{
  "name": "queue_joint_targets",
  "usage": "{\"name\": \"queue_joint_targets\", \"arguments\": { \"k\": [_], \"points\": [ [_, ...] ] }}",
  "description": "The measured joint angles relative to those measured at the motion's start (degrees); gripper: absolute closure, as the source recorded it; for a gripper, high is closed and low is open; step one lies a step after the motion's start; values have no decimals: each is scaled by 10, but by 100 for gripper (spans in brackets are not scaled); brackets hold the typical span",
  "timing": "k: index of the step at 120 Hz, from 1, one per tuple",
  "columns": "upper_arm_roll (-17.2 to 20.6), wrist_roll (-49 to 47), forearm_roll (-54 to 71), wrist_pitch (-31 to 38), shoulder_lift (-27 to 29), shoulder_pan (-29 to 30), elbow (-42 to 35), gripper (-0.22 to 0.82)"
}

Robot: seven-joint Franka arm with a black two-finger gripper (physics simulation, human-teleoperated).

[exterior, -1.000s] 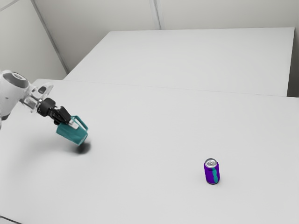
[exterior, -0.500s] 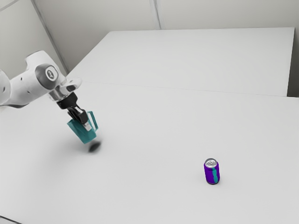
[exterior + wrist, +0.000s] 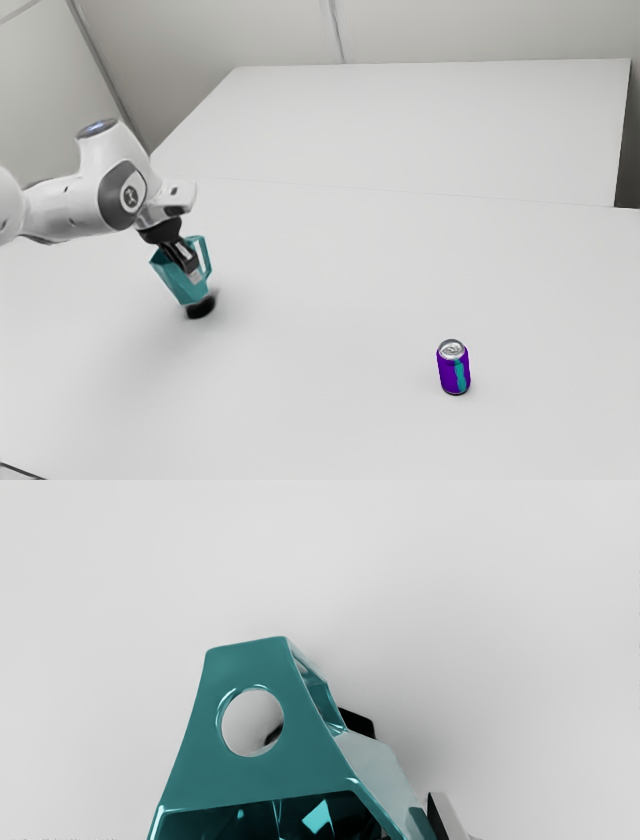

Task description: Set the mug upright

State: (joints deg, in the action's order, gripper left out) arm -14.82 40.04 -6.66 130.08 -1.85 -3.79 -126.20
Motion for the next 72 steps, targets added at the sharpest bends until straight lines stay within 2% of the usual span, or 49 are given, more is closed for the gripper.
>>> {"name": "queue_joint_targets", "arguments": {
  "k": [46,72],
  "points": [
    [1,-65,45,76,31,-22,-73,78],
    [2,-96,62,94,25,-18,-79,78]
  ]
}}
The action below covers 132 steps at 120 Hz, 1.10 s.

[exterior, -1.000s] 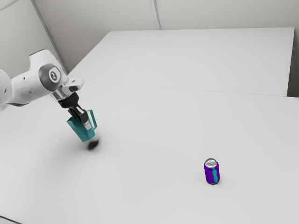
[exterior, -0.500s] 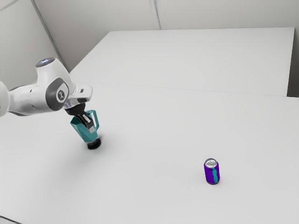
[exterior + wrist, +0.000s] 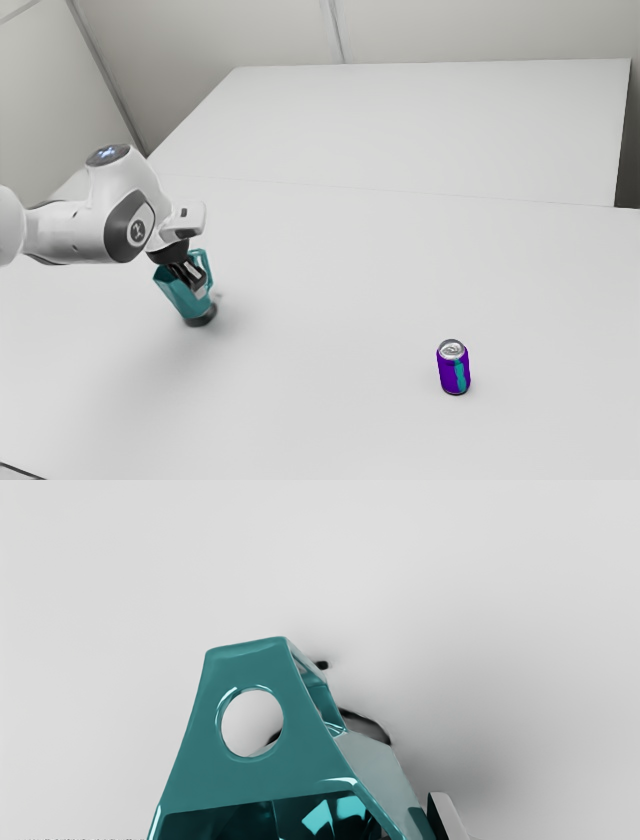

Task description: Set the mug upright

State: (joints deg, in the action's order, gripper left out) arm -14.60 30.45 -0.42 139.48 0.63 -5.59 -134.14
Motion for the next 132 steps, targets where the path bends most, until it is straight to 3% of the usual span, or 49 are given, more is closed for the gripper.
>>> {"name": "queue_joint_targets", "arguments": {
  "k": [36,58,74,103,120,132],
  "points": [
    [-4,-32,15,14,-26,8,1,78],
    [-3,-36,24,13,-23,9,3,38],
    [-3,-38,39,11,-13,7,6,21],
    [-3,-41,53,-2,31,0,29,7],
    [-6,-51,55,-53,35,-16,99,3],
    [-50,-67,58,-108,35,-74,152,2]
  ]
}}
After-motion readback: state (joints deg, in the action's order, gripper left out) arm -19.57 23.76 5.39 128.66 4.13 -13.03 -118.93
